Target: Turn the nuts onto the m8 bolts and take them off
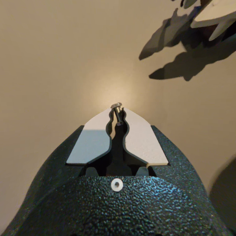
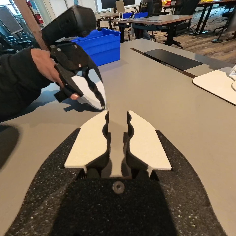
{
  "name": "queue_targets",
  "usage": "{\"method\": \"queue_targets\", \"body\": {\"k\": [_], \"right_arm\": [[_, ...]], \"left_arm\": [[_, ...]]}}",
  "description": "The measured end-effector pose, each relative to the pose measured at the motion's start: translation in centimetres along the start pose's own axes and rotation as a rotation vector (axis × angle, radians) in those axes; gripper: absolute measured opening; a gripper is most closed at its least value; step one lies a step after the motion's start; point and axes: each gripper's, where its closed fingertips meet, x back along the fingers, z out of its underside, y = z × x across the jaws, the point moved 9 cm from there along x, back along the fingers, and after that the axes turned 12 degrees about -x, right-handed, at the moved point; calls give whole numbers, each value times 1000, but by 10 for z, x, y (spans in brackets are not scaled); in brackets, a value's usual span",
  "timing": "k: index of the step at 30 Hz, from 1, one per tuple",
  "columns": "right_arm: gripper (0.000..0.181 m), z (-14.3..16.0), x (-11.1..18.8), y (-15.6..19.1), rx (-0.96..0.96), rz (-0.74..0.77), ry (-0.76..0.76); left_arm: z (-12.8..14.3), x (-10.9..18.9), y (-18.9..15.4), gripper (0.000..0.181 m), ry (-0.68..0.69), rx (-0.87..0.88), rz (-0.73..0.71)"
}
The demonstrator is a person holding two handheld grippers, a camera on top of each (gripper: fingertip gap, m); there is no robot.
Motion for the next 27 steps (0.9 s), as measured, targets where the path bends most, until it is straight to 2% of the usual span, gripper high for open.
{"method": "queue_targets", "body": {"k": [7, 10, 14, 16, 21, 27], "right_arm": [[27, 0, 0, 1, 8, -3, -1], [27, 1, -1, 4, 27, -11, 20], [27, 7, -7, 16, 87, -60, 125], [27, 12, -13, 25, 154, -88, 201], [27, 23, -31, 39, 319, -148, 404], [27, 25, -48, 39, 373, -175, 482]], "left_arm": [[-19, -17, -38, 9, 29, -269, 124], [-23, -13, -43, 22, -5, -320, 108], [-20, 14, -38, 32, -204, -277, 104], [-12, 25, -31, 33, -262, -233, 77], [4, 31, -15, 33, -343, -117, 5], [4, 25, -13, 33, -360, -83, 17]]}}
